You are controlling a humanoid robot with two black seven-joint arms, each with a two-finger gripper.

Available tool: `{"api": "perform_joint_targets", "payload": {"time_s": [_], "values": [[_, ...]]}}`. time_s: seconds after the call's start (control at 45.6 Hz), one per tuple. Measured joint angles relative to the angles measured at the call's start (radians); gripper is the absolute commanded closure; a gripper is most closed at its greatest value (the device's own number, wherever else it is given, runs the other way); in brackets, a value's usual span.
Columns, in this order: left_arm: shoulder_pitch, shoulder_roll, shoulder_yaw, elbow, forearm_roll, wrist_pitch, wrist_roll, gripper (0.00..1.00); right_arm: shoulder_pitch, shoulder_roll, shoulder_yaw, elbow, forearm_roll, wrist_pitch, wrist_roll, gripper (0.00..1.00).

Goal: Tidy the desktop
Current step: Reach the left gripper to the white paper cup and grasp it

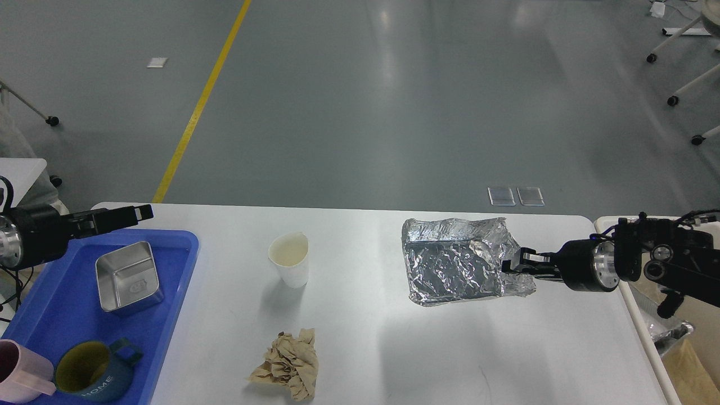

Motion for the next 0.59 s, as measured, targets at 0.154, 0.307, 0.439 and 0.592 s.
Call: {"api": "perform_joint_targets", "payload": {"time_s": [0.154,0.307,0.439,0.592], "values": [[-0.012,-0.116,0.003,0.104,0.023,0.001,0.001,0.12,-0.003,0.011,0.0,-0.009,0.0,0.0,0.0,1.0],[-0.025,-0.232,0.008,0.198,0.025,0.004,0.001,0.12,-0.012,0.017,0.0,-0.016,0.0,-0.003,0.0,1.0],[-0.029,-0.325,0.025,0.278,0.026,0.009,0.004,0.12,-0.022,0.032,0.0,-0.028,0.0,-0.003,0.0,1.0],[-0.047,-0.442,0.05,0.37,0.035,0.012,0.004,0.12,-0.035,0.041,0.001,-0.034,0.0,-0.011,0.0,1.0]]}}
